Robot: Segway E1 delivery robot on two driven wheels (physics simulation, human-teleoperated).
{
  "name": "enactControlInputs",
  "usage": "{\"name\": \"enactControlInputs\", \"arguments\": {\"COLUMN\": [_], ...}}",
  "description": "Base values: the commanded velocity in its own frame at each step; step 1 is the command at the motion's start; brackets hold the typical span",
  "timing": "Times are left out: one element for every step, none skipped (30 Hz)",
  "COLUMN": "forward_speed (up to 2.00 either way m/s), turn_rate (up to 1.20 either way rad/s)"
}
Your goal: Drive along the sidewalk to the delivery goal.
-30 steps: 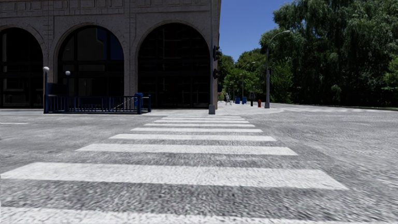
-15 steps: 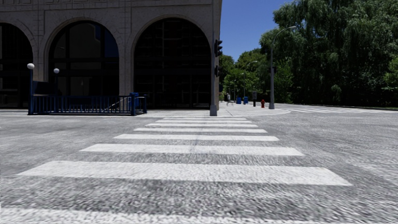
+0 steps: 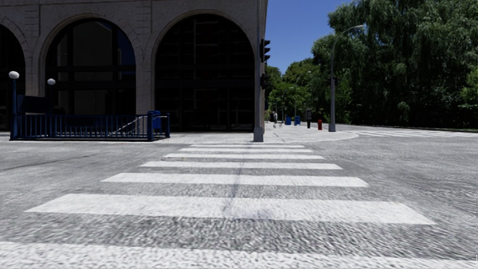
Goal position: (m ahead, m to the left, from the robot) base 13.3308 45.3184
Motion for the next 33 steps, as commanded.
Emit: {"name": "enactControlInputs", "arguments": {"forward_speed": [2.00, 2.00, 2.00, 2.00, 2.00, 2.00, 2.00, 2.00, 2.00, 2.00, 2.00, 2.00, 2.00, 2.00, 2.00, 2.00, 2.00, 2.00, 2.00, 2.00, 2.00, 2.00, 2.00, 2.00, 2.00, 2.00, 2.00, 2.00, 2.00, 2.00, 2.00, 2.00, 2.00], "turn_rate": [0.00, 0.00, 0.00, 0.00, 0.00, 0.00, 0.00, 0.00, 0.00, 0.00, 0.00, 0.00, 0.00, 0.00, 0.00, 0.00, 0.00, 0.00, 0.00, 0.03, 0.12, 0.12, 0.18, 0.21, 0.21, 0.21, 0.21, 0.23, 0.23, 0.27, 0.29, 0.29, 0.30]}}
